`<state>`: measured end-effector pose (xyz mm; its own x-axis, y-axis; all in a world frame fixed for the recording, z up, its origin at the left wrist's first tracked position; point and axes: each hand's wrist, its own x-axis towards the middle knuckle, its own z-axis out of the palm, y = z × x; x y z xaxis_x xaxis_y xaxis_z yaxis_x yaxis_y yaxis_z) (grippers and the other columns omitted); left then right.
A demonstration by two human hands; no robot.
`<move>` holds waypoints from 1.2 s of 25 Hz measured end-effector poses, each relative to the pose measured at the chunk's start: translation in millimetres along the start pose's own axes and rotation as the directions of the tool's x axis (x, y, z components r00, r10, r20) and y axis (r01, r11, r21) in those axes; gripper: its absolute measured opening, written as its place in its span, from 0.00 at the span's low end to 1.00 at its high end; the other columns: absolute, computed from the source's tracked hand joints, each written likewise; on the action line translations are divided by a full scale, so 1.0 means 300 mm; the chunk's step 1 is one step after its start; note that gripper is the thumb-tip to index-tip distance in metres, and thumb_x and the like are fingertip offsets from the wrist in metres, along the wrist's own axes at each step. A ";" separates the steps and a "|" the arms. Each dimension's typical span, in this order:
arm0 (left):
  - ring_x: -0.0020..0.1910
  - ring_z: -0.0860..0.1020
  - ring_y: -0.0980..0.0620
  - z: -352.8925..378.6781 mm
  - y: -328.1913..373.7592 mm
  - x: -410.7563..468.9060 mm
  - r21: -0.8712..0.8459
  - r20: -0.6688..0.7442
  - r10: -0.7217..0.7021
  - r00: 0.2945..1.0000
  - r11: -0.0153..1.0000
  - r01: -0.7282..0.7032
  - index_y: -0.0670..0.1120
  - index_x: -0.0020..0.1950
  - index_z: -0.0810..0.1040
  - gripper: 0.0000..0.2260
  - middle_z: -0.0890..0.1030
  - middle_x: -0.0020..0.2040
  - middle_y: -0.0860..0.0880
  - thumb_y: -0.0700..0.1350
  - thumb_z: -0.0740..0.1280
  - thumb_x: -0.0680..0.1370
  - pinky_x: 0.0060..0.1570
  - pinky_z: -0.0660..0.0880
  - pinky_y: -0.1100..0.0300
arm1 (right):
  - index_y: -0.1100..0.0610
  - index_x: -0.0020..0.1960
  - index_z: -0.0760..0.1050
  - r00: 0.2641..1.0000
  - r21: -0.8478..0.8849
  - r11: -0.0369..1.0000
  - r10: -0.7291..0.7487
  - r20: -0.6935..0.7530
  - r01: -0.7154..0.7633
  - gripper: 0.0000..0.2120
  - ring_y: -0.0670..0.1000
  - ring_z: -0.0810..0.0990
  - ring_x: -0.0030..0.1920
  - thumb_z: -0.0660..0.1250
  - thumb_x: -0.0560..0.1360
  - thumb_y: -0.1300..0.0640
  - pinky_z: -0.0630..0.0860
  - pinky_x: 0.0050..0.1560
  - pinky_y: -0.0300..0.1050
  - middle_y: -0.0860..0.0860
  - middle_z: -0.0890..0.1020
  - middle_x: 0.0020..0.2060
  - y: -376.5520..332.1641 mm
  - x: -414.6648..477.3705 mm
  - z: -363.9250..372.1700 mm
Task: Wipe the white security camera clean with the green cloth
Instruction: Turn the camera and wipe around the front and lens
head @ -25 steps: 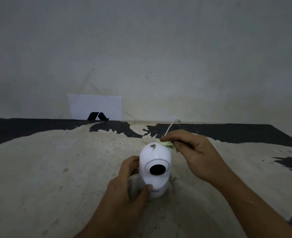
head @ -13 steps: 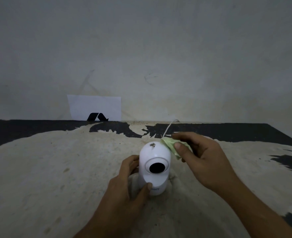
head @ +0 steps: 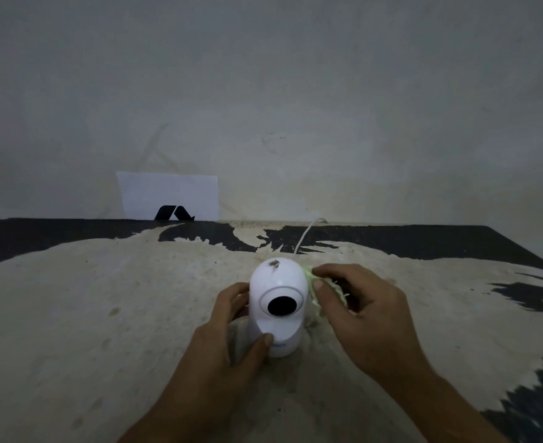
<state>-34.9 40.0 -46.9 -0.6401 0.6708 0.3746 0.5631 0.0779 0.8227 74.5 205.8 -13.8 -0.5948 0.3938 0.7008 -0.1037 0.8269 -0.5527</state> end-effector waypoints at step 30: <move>0.48 0.81 0.56 -0.051 0.132 -0.027 -0.038 -0.424 0.212 0.880 0.967 -0.251 0.49 0.54 0.80 0.09 0.83 0.48 0.56 0.41 0.68 0.74 0.45 0.77 0.69 | 0.53 0.49 0.80 0.998 0.331 0.943 -0.021 -0.062 0.040 0.07 0.49 0.82 0.46 0.65 0.73 0.56 0.81 0.40 0.46 0.46 0.82 0.46 -0.137 -0.038 0.049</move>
<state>-15.2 26.5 -10.9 -0.6659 0.2939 0.6857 0.6856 -0.1212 0.7178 73.9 161.5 -5.8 -0.5420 0.4009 0.7386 -0.3850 0.6627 -0.6423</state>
